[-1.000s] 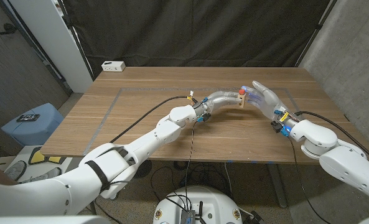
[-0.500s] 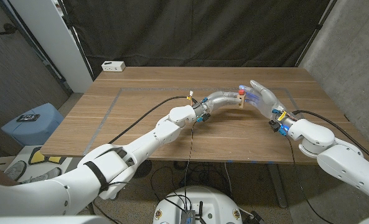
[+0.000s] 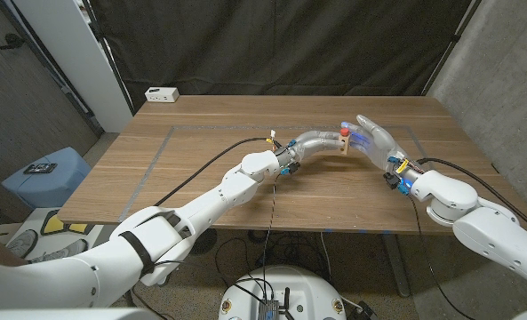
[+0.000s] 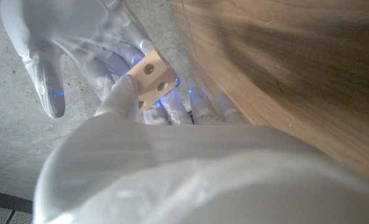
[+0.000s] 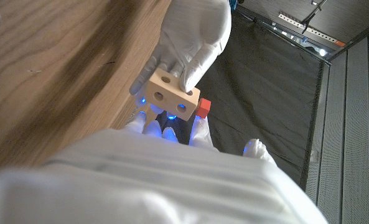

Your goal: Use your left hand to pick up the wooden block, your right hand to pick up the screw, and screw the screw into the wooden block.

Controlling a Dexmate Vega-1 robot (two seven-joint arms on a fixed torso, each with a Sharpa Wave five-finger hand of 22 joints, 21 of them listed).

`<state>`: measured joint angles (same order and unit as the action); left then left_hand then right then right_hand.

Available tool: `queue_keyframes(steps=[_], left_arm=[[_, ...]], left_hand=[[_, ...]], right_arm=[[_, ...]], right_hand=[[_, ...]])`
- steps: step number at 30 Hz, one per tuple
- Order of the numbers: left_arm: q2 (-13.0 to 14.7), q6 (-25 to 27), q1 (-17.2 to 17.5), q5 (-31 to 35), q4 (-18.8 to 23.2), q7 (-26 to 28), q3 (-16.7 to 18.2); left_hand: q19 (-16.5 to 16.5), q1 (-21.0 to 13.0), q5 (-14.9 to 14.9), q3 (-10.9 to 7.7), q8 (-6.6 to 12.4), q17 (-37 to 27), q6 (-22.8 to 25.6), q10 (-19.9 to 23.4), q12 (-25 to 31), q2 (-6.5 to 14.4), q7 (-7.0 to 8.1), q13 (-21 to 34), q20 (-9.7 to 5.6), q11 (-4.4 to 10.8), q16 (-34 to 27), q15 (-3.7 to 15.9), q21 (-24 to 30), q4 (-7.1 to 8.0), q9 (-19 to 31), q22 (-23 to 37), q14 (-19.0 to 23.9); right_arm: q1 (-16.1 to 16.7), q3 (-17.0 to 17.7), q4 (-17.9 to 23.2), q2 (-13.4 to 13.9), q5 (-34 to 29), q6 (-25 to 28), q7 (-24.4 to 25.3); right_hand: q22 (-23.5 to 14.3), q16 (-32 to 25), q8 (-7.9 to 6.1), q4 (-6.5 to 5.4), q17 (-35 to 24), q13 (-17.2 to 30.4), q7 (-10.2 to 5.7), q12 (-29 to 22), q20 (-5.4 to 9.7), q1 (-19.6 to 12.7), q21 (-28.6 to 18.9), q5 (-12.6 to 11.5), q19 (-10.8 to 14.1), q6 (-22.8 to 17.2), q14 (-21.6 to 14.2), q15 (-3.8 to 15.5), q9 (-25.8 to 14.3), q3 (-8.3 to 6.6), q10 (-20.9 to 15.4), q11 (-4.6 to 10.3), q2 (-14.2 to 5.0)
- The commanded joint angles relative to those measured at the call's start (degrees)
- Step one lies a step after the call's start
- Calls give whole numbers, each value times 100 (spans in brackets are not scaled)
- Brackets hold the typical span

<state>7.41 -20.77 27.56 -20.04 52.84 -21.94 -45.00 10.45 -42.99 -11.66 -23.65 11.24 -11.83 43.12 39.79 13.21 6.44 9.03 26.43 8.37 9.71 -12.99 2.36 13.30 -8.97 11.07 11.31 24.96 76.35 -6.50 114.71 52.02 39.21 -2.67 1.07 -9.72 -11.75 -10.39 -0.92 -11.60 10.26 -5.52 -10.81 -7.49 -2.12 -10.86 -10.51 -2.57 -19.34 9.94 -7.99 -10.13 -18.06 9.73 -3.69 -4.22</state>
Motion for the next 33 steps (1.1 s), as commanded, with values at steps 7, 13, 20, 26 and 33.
queue_keyframes(steps=[7,13,20,26,33], left_arm=[[-15,-5,-1,-15,-25,1,-2],[-44,-33,-29,-16,-96,-24,-6],[-67,-55,-50,-17,-153,-41,-5],[-77,-51,-52,-27,-173,-42,2],[-89,-56,-68,-33,-211,-56,8]], left_hand=[[35,10,-31,-62,38,-25,187,13,10,55,-140,15,35,-15,-36,103,40,22,31,10,50],[37,9,-32,-63,35,-24,180,20,13,55,-135,15,37,-16,-34,95,41,20,31,10,45],[38,12,-31,-64,38,-23,186,16,11,52,-133,15,33,-4,-35,102,42,20,31,10,50],[37,14,-32,-66,39,-22,190,26,15,50,-132,15,27,-8,-33,108,41,19,31,11,47],[37,15,-32,-68,38,-23,187,17,12,54,-142,15,31,-14,-33,100,41,20,31,11,45]], right_arm=[[166,97,110,30,8,-25,111],[261,166,166,37,3,-14,176],[348,229,225,32,1,1,219],[406,286,277,47,8,44,231],[483,352,337,56,24,102,248]], right_hand=[[-15,-69,-29,-64,-5,24,15,-36,-7,-1,-30,-39,-11,-110,799,5,-12,5,391,-11,-24],[-15,-66,-37,-54,-1,23,30,-35,-7,-12,-32,-39,-1,-136,786,5,-11,6,390,-11,-10],[-14,-60,-44,-46,2,22,25,-37,-7,-23,-31,-41,6,-176,767,0,-12,4,380,-11,-5],[-14,-56,-59,-42,3,22,19,-42,-6,-30,-31,-42,12,-223,762,1,-12,1,363,-10,-2],[-14,-53,-98,-42,3,21,76,-46,-2,-32,-32,-43,21,-348,747,8,-14,0,343,-7,0]])
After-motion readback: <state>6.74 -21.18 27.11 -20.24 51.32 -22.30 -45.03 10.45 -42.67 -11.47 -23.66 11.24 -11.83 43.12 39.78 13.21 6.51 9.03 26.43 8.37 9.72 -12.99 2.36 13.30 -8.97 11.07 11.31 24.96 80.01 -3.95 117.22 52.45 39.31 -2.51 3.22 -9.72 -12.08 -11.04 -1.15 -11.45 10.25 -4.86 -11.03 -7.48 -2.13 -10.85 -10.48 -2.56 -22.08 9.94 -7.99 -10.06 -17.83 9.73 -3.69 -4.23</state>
